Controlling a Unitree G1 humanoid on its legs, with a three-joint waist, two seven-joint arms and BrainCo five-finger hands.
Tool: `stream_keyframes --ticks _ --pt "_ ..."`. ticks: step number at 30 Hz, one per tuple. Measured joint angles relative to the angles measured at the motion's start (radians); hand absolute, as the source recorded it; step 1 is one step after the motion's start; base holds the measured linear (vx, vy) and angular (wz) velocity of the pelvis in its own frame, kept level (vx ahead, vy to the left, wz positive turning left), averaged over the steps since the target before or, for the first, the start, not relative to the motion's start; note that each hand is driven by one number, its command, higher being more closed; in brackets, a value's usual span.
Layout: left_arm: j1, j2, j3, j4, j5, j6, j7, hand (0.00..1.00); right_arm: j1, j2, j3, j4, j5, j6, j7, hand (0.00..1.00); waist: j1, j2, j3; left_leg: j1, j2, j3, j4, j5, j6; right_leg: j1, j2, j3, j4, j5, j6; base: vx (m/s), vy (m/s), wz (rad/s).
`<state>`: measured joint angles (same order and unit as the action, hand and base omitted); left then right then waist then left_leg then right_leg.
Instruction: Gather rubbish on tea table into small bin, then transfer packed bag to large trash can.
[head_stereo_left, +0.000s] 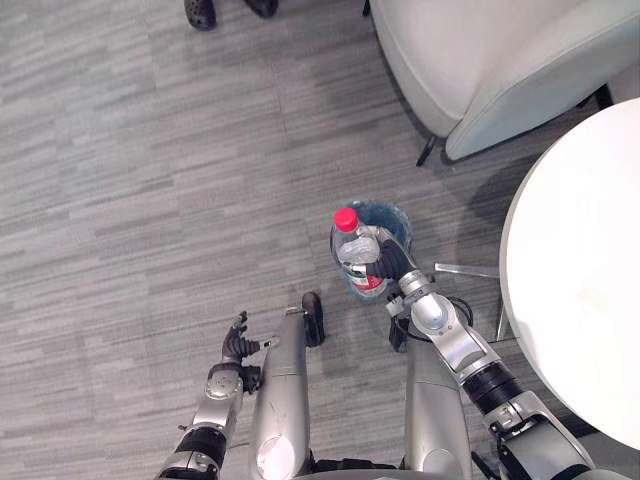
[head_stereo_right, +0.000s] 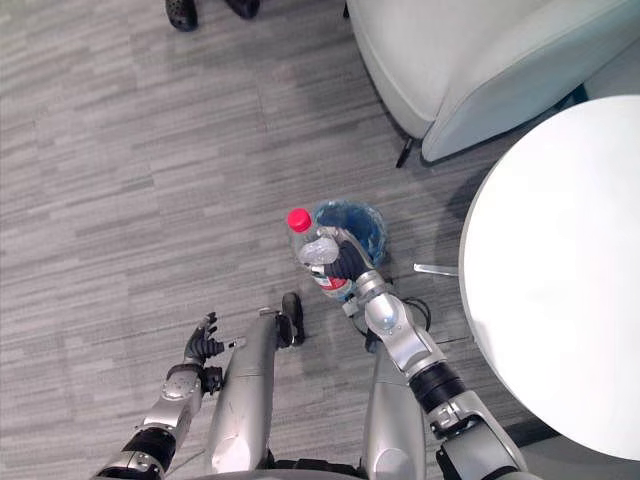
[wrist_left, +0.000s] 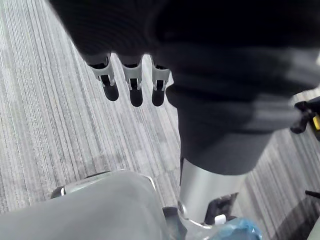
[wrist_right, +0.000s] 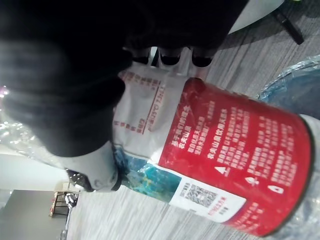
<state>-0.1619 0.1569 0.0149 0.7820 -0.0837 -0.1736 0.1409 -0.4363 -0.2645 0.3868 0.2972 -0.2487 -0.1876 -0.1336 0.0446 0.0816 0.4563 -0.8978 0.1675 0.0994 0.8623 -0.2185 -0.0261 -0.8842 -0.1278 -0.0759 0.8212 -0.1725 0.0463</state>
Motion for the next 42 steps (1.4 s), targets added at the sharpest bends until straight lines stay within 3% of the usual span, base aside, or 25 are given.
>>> stream_keyframes --ticks 5,11,23,24,42 --pt "-0.105 -0.031 0.036 -0.088 -0.022 -0.010 0.015 0.00 -0.130 0.001 0.000 0.018 -0.038 0.002 -0.042 1.00 0.024 -0.008 0.051 -0.173 0.029 0.003 0.086 0.000 0.000 -0.175 -0.009 -0.007 0.105 -0.012 -0.008 -0.11 -0.053 0.07" --pt "-0.135 -0.036 0.060 -0.164 -0.034 -0.030 0.015 0.00 -0.241 -0.006 -0.041 0.096 -0.041 0.023 -0.086 1.00 0.028 -0.013 0.067 -0.292 0.042 0.006 0.135 0.001 0.000 -0.297 -0.015 -0.007 0.162 -0.018 -0.008 -0.02 -0.014 0.01" --pt "-0.136 -0.036 0.058 -0.220 -0.062 -0.051 0.015 0.00 -0.366 -0.036 -0.135 0.211 -0.016 0.045 -0.140 1.00 0.050 -0.013 0.068 -0.361 0.042 -0.001 0.169 0.000 0.002 -0.368 -0.030 -0.014 0.222 -0.058 -0.014 0.01 -0.006 0.04" --pt "-0.136 -0.036 0.058 -0.224 -0.063 -0.052 0.015 0.00 -0.370 -0.037 -0.142 0.214 -0.014 0.046 -0.148 0.00 0.051 -0.013 0.068 -0.366 0.042 -0.004 0.169 0.000 0.002 -0.371 -0.031 -0.018 0.224 -0.060 -0.016 0.00 -0.005 0.05" --pt "-0.135 -0.035 0.057 -0.245 -0.061 -0.048 0.017 0.00 -0.369 -0.016 -0.155 0.239 -0.025 0.058 -0.151 0.00 0.047 -0.017 0.065 -0.378 0.043 -0.016 0.170 0.002 0.003 -0.378 -0.032 -0.031 0.229 -0.067 -0.025 0.00 0.000 0.00"
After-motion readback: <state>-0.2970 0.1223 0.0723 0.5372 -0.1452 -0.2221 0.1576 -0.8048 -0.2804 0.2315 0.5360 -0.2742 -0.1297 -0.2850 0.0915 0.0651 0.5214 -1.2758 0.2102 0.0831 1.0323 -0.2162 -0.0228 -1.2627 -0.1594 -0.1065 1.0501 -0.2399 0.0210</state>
